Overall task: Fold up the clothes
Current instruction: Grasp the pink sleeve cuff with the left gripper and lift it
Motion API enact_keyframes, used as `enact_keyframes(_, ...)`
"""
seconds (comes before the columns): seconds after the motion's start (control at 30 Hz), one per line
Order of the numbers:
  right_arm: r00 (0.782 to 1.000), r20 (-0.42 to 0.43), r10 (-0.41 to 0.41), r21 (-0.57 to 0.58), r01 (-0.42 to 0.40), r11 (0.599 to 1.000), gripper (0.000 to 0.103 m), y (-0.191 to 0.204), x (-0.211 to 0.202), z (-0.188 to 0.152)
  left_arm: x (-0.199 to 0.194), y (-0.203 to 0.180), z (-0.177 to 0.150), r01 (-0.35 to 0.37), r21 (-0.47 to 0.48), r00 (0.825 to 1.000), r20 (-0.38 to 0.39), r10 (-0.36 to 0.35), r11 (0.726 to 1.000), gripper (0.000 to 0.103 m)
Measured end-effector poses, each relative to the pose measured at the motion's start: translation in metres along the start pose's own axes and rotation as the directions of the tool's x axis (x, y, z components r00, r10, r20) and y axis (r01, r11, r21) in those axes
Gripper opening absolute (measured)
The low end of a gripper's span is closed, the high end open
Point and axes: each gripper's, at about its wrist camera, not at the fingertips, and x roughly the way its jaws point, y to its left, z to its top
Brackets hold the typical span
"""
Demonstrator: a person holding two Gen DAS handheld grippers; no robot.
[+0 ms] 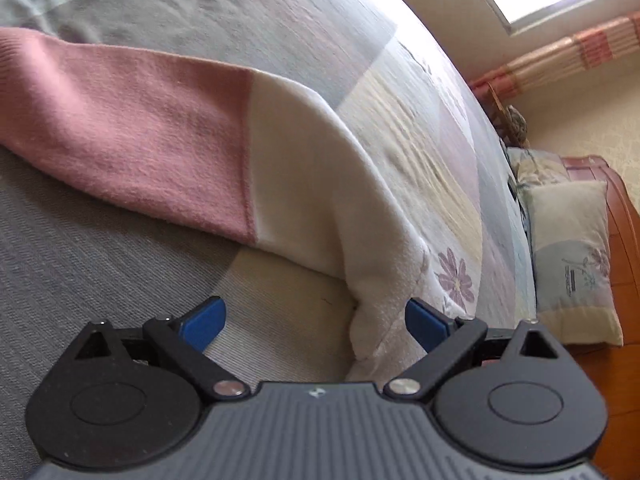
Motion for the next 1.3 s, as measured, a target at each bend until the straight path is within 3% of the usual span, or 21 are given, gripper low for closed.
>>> enact_keyframes(0.1,1.0,0.002,-0.001,-0.001,0.001,1.0,0.103,0.0,0.0,0.0,-0.016,0.044,0.012,0.08,-0.216,0.991,0.124,-0.054,0.973,0.088)
enact_keyframes(0.23,1.0,-0.012,-0.006,0.002,0.006,1.0,0.103,0.001,0.0,0.002,-0.023,0.074,0.02,0.152,-0.334,0.953,0.3,-0.048,0.93,0.086)
enact_keyframes(0.53,0.999,-0.032,-0.013,0.001,0.013,1.0,0.103,0.002,0.001,0.005,-0.011,0.077,0.038,0.178,-0.289,0.906,0.42,-0.042,0.941,0.084)
enact_keyframes(0.57,0.999,-0.034,-0.014,0.001,0.014,1.0,0.103,0.003,0.001,0.005,-0.012,0.08,0.041,0.147,-0.279,0.909,0.416,-0.019,0.949,0.074)
enact_keyframes(0.6,0.999,-0.036,-0.014,0.001,0.014,1.0,0.103,0.003,0.001,0.006,-0.012,0.083,0.043,0.112,-0.268,0.911,0.412,0.009,0.957,0.047)
enact_keyframes(0.67,0.999,-0.04,-0.016,0.001,0.016,1.0,0.103,0.003,0.001,0.006,-0.012,0.103,0.043,0.109,-0.357,0.918,0.395,0.044,0.928,0.013)
enact_keyframes(0.73,0.999,-0.044,-0.017,0.001,0.017,1.0,0.103,0.003,0.001,0.007,-0.016,0.111,0.042,0.147,-0.409,0.919,0.393,0.028,0.901,0.014)
enact_keyframes(0.8,0.999,-0.048,-0.019,0.001,0.019,1.0,0.103,0.003,0.002,0.007,-0.02,0.093,0.053,0.045,-0.367,0.931,0.354,0.095,0.929,0.01)
enact_keyframes(0.9,0.998,-0.058,-0.017,0.0,0.017,1.0,0.103,0.003,0.002,0.009,-0.031,0.073,0.073,-0.042,-0.336,0.931,0.33,0.159,0.941,0.009)
enact_keyframes(0.97,0.998,-0.064,-0.016,-0.001,0.016,1.0,0.103,0.003,0.003,0.01,-0.047,0.063,0.085,-0.089,-0.307,0.914,0.354,0.2,0.948,0.008)
enact_keyframes(1.03,0.998,-0.064,-0.016,-0.001,0.016,1.0,0.103,0.003,0.003,0.009,-0.068,0.053,0.098,-0.154,-0.247,0.885,0.395,0.245,0.957,0.009)
enact_keyframes(1.1,0.998,-0.06,-0.018,0.0,0.018,1.0,0.103,0.004,0.003,0.009,-0.08,0.049,0.11,-0.23,-0.183,0.872,0.398,0.286,0.956,0.013)
enact_keyframes(1.17,0.998,-0.06,-0.018,0.0,0.018,1.0,0.103,0.003,0.002,0.009,-0.081,0.044,0.118,-0.334,-0.132,0.858,0.368,0.359,0.933,0.02)
enact_keyframes(1.2,0.997,-0.074,-0.016,-0.001,0.016,1.0,0.103,0.003,0.002,0.011,-0.083,0.04,0.12,-0.403,-0.112,0.838,0.356,0.415,0.909,0.026)
enact_keyframes(1.3,0.993,-0.115,-0.009,-0.003,0.009,1.0,0.103,0.003,0.002,0.017,-0.092,0.026,0.118,-0.583,-0.054,0.746,0.358,0.561,0.811,0.027)
